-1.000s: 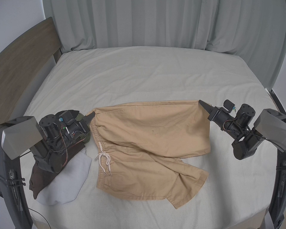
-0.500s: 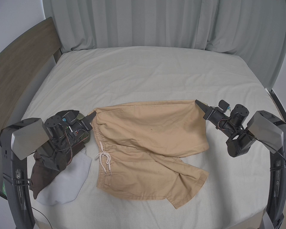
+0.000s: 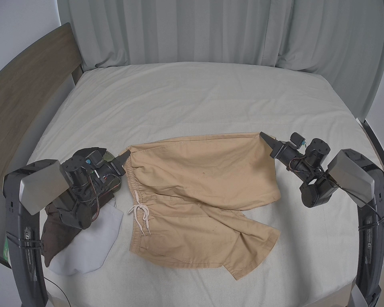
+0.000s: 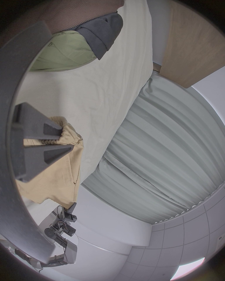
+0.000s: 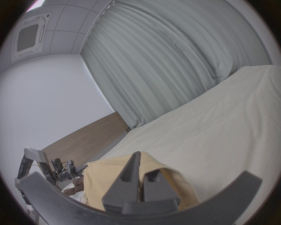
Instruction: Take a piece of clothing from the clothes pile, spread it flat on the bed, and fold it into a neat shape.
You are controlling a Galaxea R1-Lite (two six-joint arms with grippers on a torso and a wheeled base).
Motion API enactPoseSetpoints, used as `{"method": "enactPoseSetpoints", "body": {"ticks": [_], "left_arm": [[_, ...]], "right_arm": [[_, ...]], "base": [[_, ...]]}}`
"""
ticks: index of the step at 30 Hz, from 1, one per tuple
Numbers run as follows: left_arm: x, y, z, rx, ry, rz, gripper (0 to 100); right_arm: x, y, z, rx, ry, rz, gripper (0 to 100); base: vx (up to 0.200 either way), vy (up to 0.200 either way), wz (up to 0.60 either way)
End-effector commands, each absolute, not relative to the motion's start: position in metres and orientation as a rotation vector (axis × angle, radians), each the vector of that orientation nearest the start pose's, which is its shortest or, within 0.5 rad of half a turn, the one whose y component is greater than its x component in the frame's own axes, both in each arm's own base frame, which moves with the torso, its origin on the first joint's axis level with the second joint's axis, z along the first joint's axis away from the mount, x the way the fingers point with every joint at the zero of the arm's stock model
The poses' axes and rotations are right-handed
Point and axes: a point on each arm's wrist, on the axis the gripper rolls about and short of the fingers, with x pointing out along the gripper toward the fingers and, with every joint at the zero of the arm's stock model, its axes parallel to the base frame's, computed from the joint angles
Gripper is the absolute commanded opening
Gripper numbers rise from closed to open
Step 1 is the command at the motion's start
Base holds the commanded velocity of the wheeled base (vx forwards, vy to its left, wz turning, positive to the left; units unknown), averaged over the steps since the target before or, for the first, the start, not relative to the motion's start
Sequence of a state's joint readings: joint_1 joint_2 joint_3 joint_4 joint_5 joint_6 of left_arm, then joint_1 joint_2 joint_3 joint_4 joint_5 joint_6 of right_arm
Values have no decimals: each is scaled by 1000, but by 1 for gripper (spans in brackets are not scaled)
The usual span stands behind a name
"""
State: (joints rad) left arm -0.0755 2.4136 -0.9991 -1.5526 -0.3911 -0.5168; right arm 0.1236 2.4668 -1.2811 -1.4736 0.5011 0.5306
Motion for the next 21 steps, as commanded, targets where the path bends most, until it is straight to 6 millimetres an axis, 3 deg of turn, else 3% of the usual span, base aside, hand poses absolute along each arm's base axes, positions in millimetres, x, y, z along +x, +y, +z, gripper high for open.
{"method": "enactPoseSetpoints", "body": {"ticks": [1, 5, 6, 7, 13, 21], "left_arm": [[426, -41, 52, -483, -22, -492, 0], [427, -45, 50, -482, -20, -501, 0], [427, -45, 50, -482, -20, -501, 100], [428, -47, 50, -483, -21, -506, 100], [427, -57, 51, -514, -11, -531, 100], [423, -63, 48, -522, 5, -512, 100]], "right_arm": [[462, 69, 81, 454, -119, 682, 0], [463, 69, 83, 452, -126, 684, 0], [463, 69, 83, 452, -126, 684, 0], [464, 69, 85, 451, -136, 684, 100], [468, 61, 78, 454, -139, 639, 100], [443, 58, 78, 461, -84, 625, 100]], "base": [[0, 0, 0], [0, 0, 0], [0, 0, 0], [0, 0, 0], [0, 0, 0], [0, 0, 0]]}}
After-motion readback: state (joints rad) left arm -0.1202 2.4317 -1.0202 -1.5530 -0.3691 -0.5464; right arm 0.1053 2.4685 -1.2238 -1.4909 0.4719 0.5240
